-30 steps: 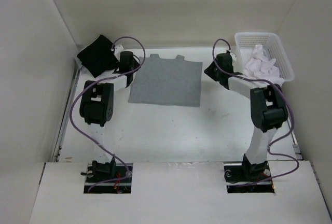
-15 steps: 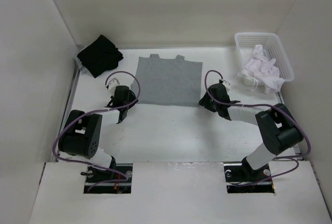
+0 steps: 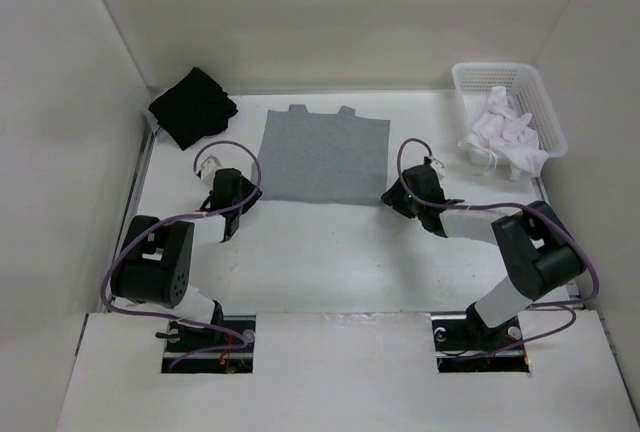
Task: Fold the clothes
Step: Fold the tank top
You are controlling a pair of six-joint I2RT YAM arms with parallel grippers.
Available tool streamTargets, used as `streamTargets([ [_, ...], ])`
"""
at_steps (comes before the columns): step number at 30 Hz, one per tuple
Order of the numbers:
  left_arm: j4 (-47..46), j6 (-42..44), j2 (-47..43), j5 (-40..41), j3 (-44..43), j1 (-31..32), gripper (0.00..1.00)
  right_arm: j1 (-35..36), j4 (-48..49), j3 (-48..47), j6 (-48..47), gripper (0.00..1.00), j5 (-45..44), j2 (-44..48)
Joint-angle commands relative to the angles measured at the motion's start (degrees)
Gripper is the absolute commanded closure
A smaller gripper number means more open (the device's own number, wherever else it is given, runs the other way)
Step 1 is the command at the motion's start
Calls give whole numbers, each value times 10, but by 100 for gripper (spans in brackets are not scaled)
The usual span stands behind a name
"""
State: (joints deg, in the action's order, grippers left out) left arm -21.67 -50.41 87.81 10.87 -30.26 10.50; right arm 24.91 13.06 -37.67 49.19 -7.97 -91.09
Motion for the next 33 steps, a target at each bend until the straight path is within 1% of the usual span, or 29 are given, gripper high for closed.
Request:
streamTargets([
  [1,13,-13,-19,4,22,-4,61,13,14,13,9,52,15,13],
  [5,32,-13,-39,25,29,-4,62,14,21,15,13,53,22,9],
  [9,51,-5,-83,66,42,-4,62,16,21,11,13,56,26,8],
  [11,59,-1,-95,78,42,-4,60,18,22,11,17,58,25,7],
  [13,71,6,-92,71,34,-4,60,18,22,9,18,62,29,-1],
  [18,88,10,-81,67,33,3,60,21,24,15,25,61,35,-1],
  [21,75,8,-49,53,28,3,60,22,33,18,25,62,35,-8],
  [22,66,7,-39,45,25,4,63,22,38,18,27,63,37,-13],
  [24,49,4,-25,40,20,8,63,22,43,18,28,65,37,-18],
  [27,35,-2,-12,35,15,10,68,22,44,16,29,69,36,-22],
  [29,31,-3,-6,35,11,11,70,22,46,16,29,70,30,-23],
  [31,24,-6,0,32,7,11,73,22,50,16,29,69,24,-25],
  [33,13,-11,6,27,7,12,79,21,50,15,29,63,22,-28],
])
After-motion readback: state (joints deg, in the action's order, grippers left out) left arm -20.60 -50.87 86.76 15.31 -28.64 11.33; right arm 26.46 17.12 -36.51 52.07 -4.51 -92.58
